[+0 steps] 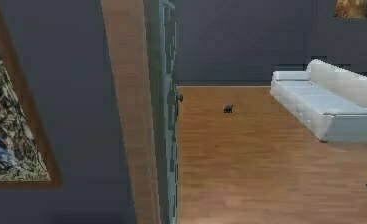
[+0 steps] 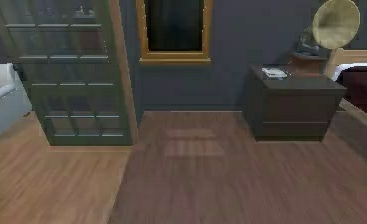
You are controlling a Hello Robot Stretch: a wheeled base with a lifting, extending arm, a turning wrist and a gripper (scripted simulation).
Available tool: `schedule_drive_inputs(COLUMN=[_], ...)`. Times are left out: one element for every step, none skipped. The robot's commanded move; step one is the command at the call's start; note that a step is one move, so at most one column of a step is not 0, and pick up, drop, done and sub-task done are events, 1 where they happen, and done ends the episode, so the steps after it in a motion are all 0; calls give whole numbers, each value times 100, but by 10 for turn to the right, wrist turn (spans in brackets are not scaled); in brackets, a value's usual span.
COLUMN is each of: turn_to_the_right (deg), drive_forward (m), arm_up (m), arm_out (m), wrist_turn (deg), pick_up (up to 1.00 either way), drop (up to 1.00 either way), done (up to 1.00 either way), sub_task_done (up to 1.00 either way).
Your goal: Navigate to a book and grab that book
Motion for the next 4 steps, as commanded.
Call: schedule_drive_inputs(turn_to_the_right=[450,450,210,0], drive_forward=[0,0,0,100], arm_up=[0,0,0,0], arm_out=[0,0,0,0], wrist_turn=[0,0,0,0], pick_up=[0,0,0,0], drop=[0,0,0,0], done=[0,0,0,0], sub_task_done=[0,0,0,0])
